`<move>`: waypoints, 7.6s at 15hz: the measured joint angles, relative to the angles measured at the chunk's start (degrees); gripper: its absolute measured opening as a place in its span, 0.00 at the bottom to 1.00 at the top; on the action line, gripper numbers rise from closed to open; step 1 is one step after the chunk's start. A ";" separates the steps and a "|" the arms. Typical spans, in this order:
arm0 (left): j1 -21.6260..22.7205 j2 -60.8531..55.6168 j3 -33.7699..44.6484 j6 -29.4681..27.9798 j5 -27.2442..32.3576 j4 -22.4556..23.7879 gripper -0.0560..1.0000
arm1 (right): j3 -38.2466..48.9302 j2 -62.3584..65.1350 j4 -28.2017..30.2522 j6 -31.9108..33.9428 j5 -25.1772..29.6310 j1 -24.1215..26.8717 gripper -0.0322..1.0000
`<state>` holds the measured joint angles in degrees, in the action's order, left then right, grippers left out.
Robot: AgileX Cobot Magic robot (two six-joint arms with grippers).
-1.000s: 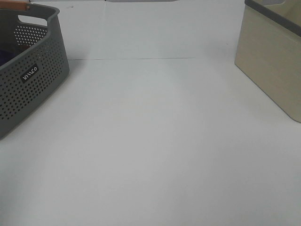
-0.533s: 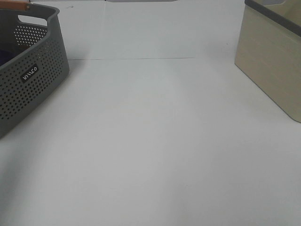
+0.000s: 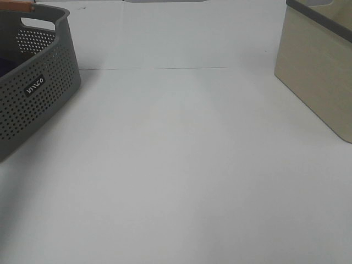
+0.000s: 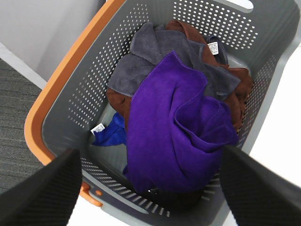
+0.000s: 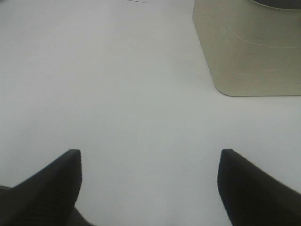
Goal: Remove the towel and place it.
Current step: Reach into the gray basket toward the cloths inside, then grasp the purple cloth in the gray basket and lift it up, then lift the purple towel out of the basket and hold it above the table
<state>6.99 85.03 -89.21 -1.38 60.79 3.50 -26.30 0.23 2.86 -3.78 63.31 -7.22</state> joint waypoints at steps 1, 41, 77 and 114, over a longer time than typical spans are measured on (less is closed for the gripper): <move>0.00 2.69 -2.75 1.38 0.97 0.06 0.75 | 0.00 0.00 0.00 0.00 0.00 0.00 0.72; 7.91 51.45 -31.91 20.40 -7.73 -31.00 0.72 | 0.06 0.00 2.46 4.07 0.00 0.00 0.72; 4.70 40.28 -32.20 -7.10 -11.17 -23.09 0.05 | 0.06 0.00 2.46 4.24 0.00 0.00 0.72; -28.88 17.82 -32.26 15.13 -26.93 -35.81 0.05 | -1.09 -24.81 -19.08 -24.35 -28.53 0.00 0.72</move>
<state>-21.89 102.85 -121.47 13.75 33.86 -32.31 -27.39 -24.58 -16.21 -28.13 34.78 -7.22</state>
